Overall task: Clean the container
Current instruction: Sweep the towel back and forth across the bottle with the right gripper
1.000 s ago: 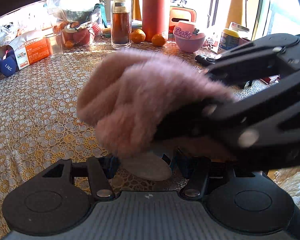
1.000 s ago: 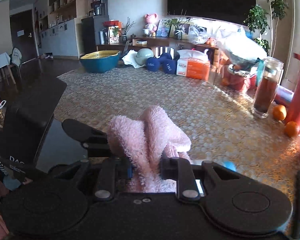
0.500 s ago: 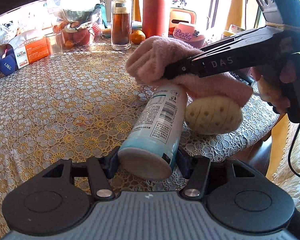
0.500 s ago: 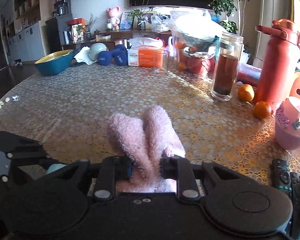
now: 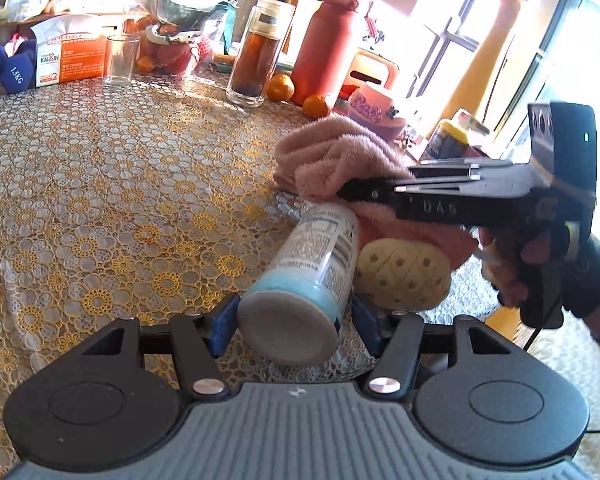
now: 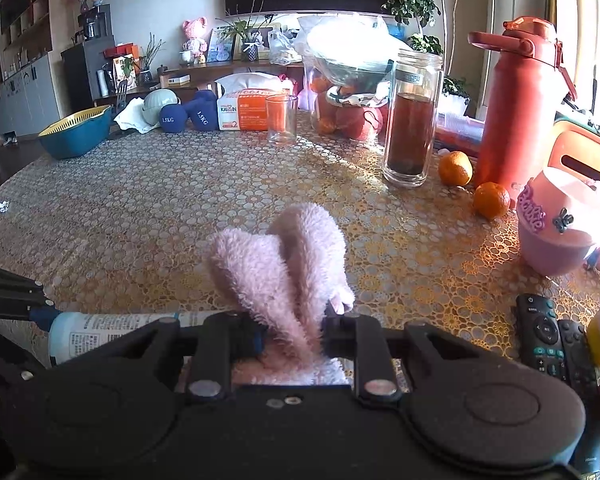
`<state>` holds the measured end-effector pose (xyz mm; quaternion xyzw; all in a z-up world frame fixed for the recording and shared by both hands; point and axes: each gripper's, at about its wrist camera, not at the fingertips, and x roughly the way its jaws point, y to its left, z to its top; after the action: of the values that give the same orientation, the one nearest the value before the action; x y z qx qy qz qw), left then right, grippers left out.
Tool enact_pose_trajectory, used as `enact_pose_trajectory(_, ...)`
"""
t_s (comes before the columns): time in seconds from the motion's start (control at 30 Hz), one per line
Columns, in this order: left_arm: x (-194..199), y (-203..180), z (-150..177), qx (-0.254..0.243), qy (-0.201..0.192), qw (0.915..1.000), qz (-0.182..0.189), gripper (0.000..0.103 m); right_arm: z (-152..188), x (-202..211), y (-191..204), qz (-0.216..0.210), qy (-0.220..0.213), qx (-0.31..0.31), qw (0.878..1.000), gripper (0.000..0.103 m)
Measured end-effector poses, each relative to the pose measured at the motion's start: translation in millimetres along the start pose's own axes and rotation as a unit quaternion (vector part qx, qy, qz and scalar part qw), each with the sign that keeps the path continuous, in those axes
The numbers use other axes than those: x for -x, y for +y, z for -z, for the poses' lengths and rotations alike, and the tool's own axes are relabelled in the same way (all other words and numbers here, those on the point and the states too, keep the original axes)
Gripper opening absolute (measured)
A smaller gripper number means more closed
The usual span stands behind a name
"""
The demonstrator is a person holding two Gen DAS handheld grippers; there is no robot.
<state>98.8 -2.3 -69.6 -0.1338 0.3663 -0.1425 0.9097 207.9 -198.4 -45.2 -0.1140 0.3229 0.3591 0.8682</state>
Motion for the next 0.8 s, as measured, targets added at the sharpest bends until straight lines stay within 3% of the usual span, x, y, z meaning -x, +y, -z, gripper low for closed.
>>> enact_pose_trajectory(0.33, -7, -18, 5, -0.055, 0.006, 0.9980, -0.030, 0.059, 9, 11, -6, 0.009, -0.006, -0.016, 1.000, 0.023)
enact_pose_trajectory(0.57, -8, -30, 10, -0.099, 0.005, 0.9938, -0.051, 0.058, 24, 18, -35, 0.076, 0.016, -0.045, 0.996, 0.021)
enact_pose_trajectory(0.63, -7, -32, 11, -0.107, 0.003, 0.9927, -0.055, 0.058, 22, 32, -33, 0.067, -0.003, -0.044, 0.997, 0.021)
enact_pose_trajectory(0.8, -6, -38, 12, -0.125, -0.002, 0.9901, -0.063, 0.058, 4, 63, 2, -0.020, -0.048, -0.004, 0.999, 0.021)
